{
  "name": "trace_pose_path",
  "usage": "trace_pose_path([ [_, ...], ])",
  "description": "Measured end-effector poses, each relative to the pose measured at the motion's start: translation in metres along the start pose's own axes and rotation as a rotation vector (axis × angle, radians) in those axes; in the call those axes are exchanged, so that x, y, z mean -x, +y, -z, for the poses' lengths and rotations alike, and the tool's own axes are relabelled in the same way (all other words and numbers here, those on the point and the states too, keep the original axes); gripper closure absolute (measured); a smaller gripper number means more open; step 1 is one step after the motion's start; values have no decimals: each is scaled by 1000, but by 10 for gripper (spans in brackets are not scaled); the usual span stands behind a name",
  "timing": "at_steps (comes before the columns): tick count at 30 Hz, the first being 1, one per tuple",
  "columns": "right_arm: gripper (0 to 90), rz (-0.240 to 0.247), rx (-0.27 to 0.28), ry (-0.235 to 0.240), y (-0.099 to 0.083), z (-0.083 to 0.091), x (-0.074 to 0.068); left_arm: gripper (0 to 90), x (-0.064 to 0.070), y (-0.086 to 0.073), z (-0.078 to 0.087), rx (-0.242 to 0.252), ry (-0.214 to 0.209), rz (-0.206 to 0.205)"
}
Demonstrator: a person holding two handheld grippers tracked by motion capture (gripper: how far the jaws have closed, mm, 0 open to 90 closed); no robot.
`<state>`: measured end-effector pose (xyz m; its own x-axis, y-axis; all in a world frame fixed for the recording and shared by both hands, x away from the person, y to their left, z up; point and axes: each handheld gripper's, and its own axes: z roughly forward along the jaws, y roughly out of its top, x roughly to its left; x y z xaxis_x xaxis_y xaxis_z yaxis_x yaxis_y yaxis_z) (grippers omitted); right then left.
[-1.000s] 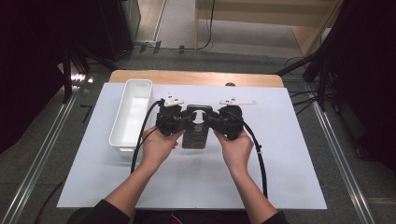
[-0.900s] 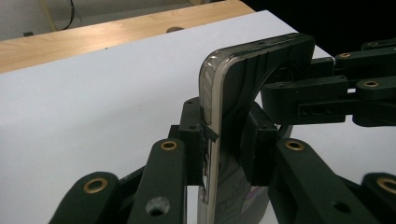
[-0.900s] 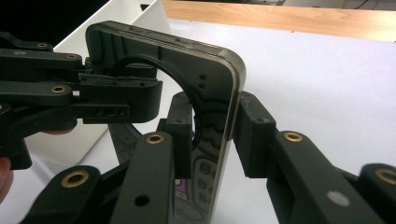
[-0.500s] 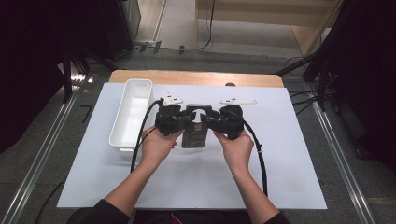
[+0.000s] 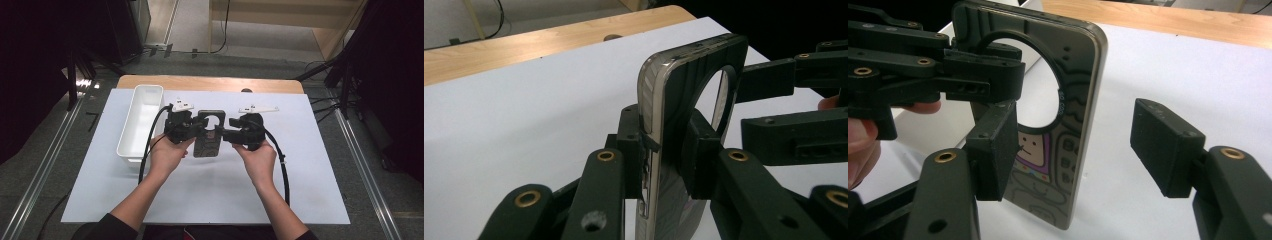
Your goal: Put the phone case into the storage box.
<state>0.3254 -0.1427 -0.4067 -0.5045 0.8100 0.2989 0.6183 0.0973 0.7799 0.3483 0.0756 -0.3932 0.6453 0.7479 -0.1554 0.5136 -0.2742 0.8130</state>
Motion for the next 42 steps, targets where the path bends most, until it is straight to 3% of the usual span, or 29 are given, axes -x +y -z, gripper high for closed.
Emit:
trace_pose_path([
  [5, 322, 0, -22, 40, -2, 2, 4, 736, -1, 0, 0, -6, -5, -1],
  [8, 303, 25, -28, 47, -4, 5, 5, 736, -2, 1, 0, -10, -10, -4],
  [13, 287, 52, -31, 114, -7, 7, 9, 735, -3, 1, 1, -6, -13, -7],
  [15, 285, 67, -40, 138, -9, 8, 11, 735, -3, 1, 2, -7, -14, -7],
  [19, 275, 131, -48, 132, -12, 10, 11, 735, -4, 2, 3, -9, -21, -9],
  [31, 267, 112, -72, 210, -27, 12, 24, 734, -10, 3, 7, -7, -45, -13],
  [35, 264, 119, -73, 219, -32, 12, 26, 734, -11, 4, 9, -6, -54, -21],
  [42, 258, 125, -71, 224, -40, 20, 29, 733, -17, 5, 13, 3, -69, 0],
])
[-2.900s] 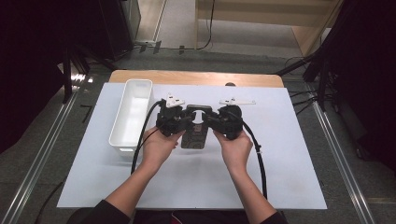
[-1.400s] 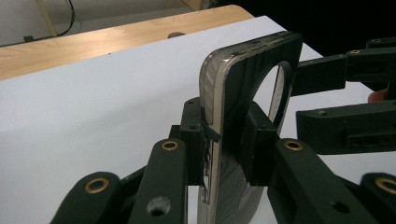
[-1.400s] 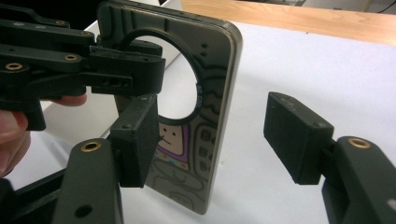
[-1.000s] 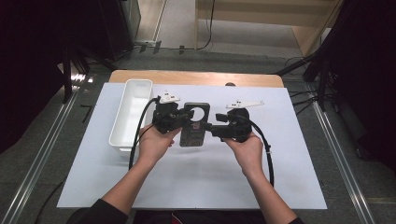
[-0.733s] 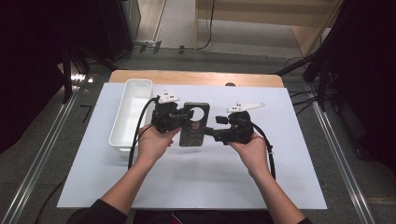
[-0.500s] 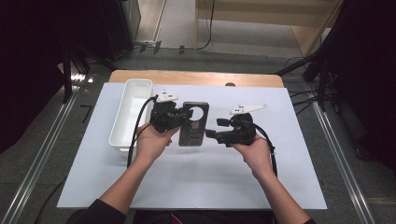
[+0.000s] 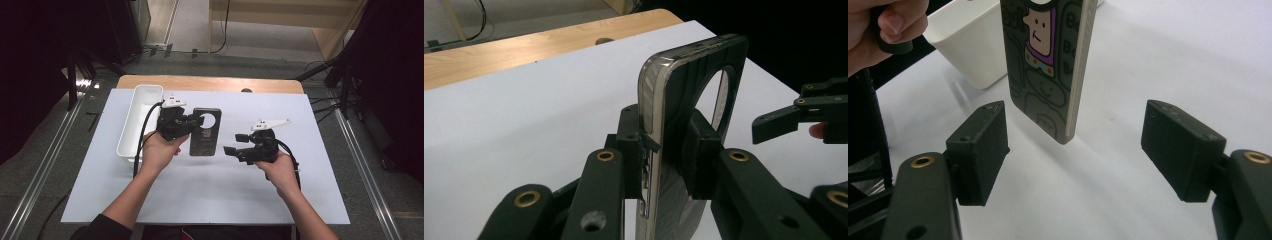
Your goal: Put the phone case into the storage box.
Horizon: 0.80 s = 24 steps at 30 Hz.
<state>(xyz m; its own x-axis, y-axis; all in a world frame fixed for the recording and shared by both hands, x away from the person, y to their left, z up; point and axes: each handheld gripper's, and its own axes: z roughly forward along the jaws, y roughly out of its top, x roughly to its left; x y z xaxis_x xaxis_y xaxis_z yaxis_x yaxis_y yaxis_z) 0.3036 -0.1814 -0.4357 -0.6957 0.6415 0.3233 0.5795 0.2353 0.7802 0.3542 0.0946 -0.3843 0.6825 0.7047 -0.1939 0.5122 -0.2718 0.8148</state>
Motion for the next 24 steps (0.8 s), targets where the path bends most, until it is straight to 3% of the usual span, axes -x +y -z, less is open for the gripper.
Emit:
trace_pose_path([
  [18, 252, -6, 20, -18, -24, 32, 2, 732, -1, 1, 2, -9, -31, -11],
  [24, 252, -11, -1, -31, -34, 39, 1, 732, -2, 2, 4, -10, -35, -12],
])
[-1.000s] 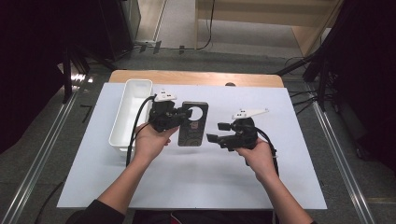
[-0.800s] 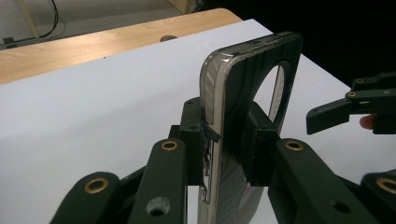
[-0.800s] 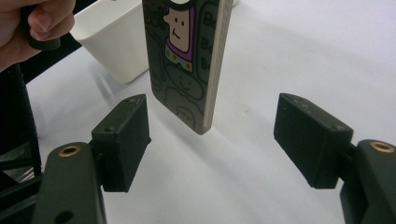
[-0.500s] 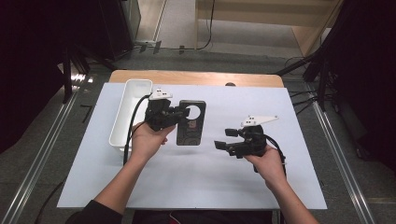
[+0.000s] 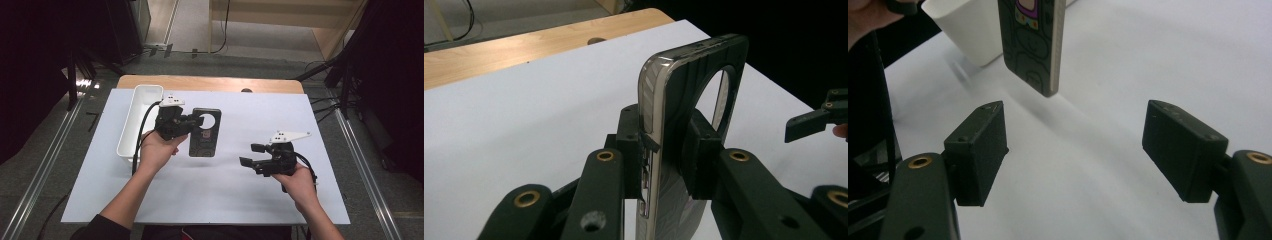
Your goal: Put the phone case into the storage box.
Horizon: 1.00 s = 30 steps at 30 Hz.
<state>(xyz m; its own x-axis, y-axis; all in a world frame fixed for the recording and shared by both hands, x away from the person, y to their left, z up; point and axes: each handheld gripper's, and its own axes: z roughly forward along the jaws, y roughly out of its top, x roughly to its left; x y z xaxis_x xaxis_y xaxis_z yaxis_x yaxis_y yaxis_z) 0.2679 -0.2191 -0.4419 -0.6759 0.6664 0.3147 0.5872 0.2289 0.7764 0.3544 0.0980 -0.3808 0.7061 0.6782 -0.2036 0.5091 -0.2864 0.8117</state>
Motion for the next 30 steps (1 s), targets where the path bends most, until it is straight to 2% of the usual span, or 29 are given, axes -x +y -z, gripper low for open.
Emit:
trace_pose_path([
  [11, 251, -4, 0, -22, -21, 12, 1, 731, -3, 4, 6, 7, -10, 7],
  [15, 252, -12, 4, -29, -30, 18, 4, 730, -5, 5, 8, -1, -29, 13],
  [21, 252, -18, 8, -54, -43, 26, 5, 730, -5, 8, 11, -13, -33, -1],
  [30, 252, -35, -4, -70, -58, 32, 6, 730, -10, 12, 20, 3, -32, 4],
])
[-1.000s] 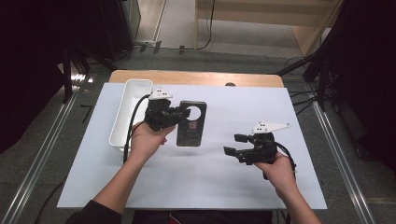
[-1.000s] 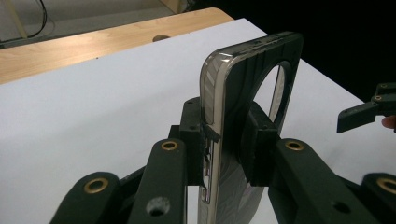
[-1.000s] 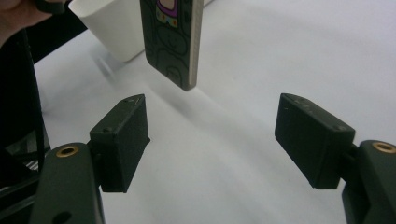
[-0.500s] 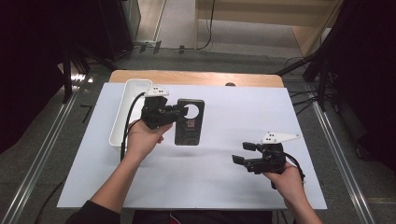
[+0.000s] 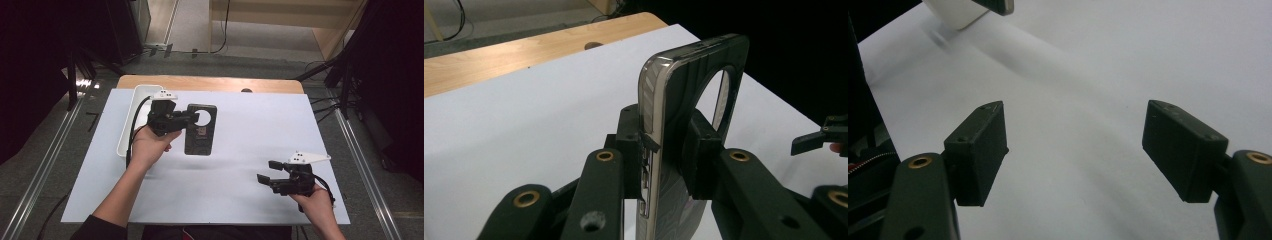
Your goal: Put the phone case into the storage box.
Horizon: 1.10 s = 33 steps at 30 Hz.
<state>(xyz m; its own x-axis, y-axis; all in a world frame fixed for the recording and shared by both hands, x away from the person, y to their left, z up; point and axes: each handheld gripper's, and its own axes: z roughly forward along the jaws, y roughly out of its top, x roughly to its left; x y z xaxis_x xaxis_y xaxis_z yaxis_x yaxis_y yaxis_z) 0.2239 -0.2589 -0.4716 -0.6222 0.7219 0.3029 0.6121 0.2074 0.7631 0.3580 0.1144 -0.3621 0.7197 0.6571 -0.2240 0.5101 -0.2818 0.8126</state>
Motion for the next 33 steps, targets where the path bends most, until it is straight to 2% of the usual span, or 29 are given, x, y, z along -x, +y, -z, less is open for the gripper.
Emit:
trace_pose_path([
  [6, 252, -8, -8, -2, -2, -3, 3, 730, -6, 5, 10, 6, -2, 5],
  [10, 252, -8, -14, 2, -2, -4, 4, 730, -10, 8, 16, 5, 6, -9],
  [17, 252, -5, -21, 8, -2, -7, 2, 729, -18, 11, 27, 21, 10, 12],
  [33, 252, -9, -22, 2, -1, -7, 2, 729, -36, 16, 51, 34, 32, 29],
])
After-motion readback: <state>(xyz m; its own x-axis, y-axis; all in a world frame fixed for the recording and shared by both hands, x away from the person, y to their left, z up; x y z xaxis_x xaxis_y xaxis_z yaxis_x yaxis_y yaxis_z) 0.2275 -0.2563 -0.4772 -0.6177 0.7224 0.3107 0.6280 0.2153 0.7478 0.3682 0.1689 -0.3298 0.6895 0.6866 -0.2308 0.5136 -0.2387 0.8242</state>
